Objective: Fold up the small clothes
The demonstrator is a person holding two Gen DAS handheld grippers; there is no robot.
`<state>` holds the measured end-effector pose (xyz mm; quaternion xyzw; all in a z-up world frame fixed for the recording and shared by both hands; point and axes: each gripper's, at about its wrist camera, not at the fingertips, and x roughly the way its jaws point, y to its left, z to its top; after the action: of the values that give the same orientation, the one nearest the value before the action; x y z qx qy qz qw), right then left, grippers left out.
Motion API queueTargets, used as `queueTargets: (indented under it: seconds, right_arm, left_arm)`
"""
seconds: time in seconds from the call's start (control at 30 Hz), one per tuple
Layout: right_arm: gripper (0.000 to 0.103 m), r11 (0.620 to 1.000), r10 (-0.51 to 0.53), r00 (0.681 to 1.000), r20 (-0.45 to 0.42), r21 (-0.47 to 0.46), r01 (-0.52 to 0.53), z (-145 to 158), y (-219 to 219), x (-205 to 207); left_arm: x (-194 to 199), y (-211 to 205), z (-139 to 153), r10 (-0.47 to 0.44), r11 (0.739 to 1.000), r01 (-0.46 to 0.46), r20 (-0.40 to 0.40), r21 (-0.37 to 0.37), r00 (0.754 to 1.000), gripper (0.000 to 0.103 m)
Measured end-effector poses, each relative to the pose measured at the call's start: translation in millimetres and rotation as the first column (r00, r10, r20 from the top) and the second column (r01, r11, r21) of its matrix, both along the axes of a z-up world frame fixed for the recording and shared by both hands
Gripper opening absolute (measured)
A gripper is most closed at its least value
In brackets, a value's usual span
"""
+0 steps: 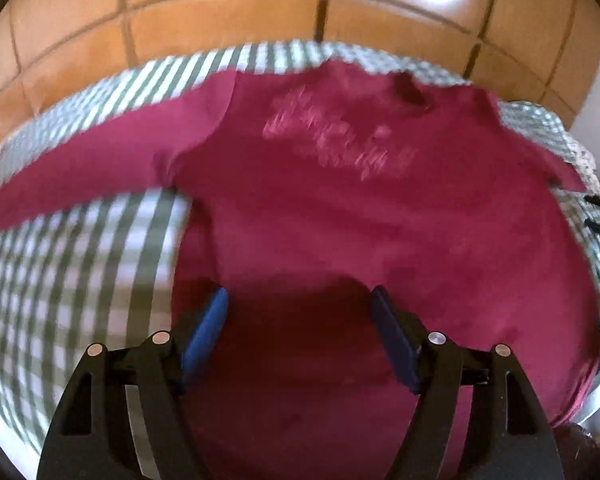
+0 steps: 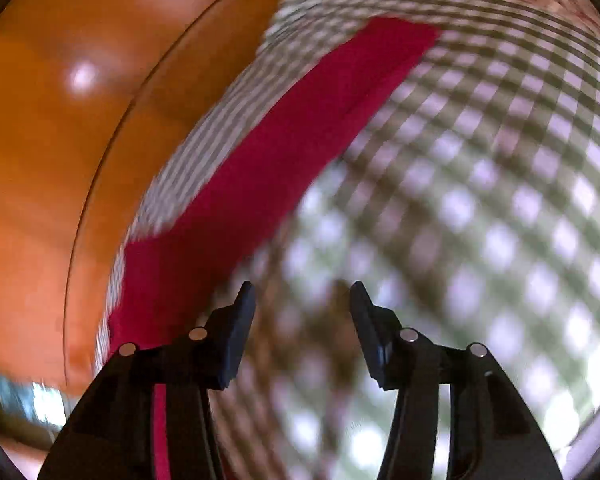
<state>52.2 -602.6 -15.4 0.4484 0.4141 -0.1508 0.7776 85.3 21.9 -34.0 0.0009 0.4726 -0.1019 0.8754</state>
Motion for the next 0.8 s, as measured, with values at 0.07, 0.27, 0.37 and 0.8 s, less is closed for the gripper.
queueTargets:
  seconds: [0.07, 0.27, 0.37, 0.8]
  right_arm:
    - [0.039, 0.997, -0.073, 0.997, 0.005, 0.033, 0.073, -8.9, -26.1, 10.4]
    - [0.025, 0.976, -0.211, 0.977, -0.003, 0.048, 0.211, -24.3, -65.7, 52.9]
    - [0.007, 0.974, -0.224, 0.974, -0.024, 0.025, 0.225, -30.3, -76.3, 66.8]
    - [0.006, 0.944, -0.041, 0.999, -0.015, -0.329, 0.034, 31.6, -10.4, 70.2]
  left_arm:
    - [-3.3, 4.8, -2.5, 0.001, 1.0, -0.001, 0.015, -0.021, 1.0, 0.072]
    - [5.1, 7.8, -4.1, 0.044, 0.996, -0.046, -0.024, -0.078, 0.999, 0.083]
    - [6.8, -1.8, -3.9, 0.041, 0.998, -0.042, -0.027, -0.047, 0.999, 0.089]
    - [9.0, 3.7, 0.1, 0.026, 0.994, -0.03, -0.038, -0.104, 0.999, 0.091]
